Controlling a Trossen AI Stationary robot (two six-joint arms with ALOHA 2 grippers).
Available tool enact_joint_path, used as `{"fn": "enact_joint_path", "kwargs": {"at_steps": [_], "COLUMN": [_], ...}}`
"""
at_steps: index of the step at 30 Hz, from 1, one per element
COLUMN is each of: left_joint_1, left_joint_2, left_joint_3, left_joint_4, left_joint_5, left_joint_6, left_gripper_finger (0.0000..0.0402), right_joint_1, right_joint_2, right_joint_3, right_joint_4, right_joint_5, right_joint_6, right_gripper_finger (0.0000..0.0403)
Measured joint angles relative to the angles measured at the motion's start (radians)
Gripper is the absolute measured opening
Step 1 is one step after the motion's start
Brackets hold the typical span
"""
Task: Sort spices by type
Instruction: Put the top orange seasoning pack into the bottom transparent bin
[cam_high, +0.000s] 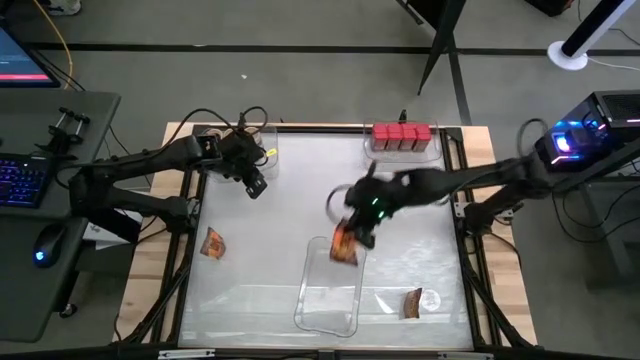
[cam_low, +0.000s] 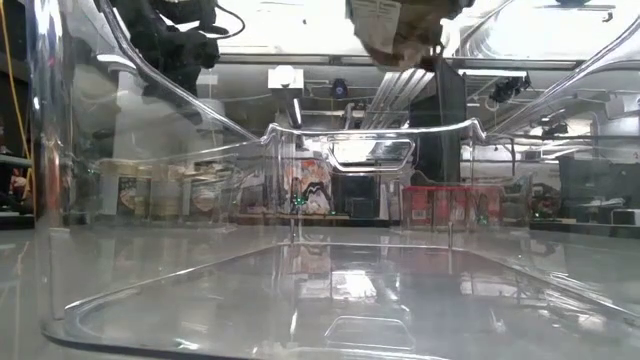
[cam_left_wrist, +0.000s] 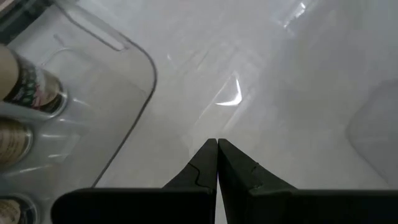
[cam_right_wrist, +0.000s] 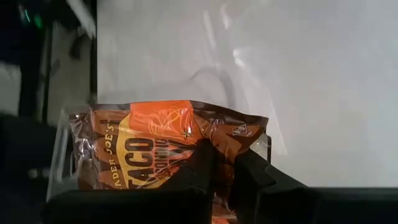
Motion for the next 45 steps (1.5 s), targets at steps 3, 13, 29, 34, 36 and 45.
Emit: {"fn": "enact_joint_path", "kwargs": {"at_steps": [3, 13, 29, 34, 36, 45], "left_joint_1": [0.000, 0.000, 0.000, 0.000, 0.000, -0.011], "left_joint_2": [0.001, 0.001, 0.001, 0.001, 0.001, 0.001], "left_joint_3": [0.000, 0.000, 0.000, 0.000, 0.001, 0.001], "left_joint_4": [0.000, -0.001, -0.001, 0.022, 0.034, 0.052], "left_joint_5": [-0.010, -0.003, -0.002, -0.002, -0.002, -0.002], "left_joint_6": [-0.023, 0.065, 0.241, 0.241, 0.225, 0.108], "left_gripper_finger": [0.0000, 0.0000, 0.0000, 0.0000, 0.0000, 0.0000], "right_joint_1": [0.065, 0.230, 0.253, 0.239, 0.241, 0.228], "right_joint_2": [0.096, 0.336, 0.439, 0.439, 0.449, 0.557], "right_joint_3": [0.036, 0.178, 0.296, 0.326, 0.326, 0.326], "right_joint_4": [0.002, -0.001, -0.210, -0.227, -0.259, -0.306], "right_joint_5": [0.002, 0.064, 0.089, 0.020, 0.023, -0.024], "right_joint_6": [0.016, 0.119, 0.152, -0.057, -0.145, -0.442], "right_gripper_finger": [0.0023, 0.0022, 0.0231, 0.0194, 0.0140, 0.0006]}}
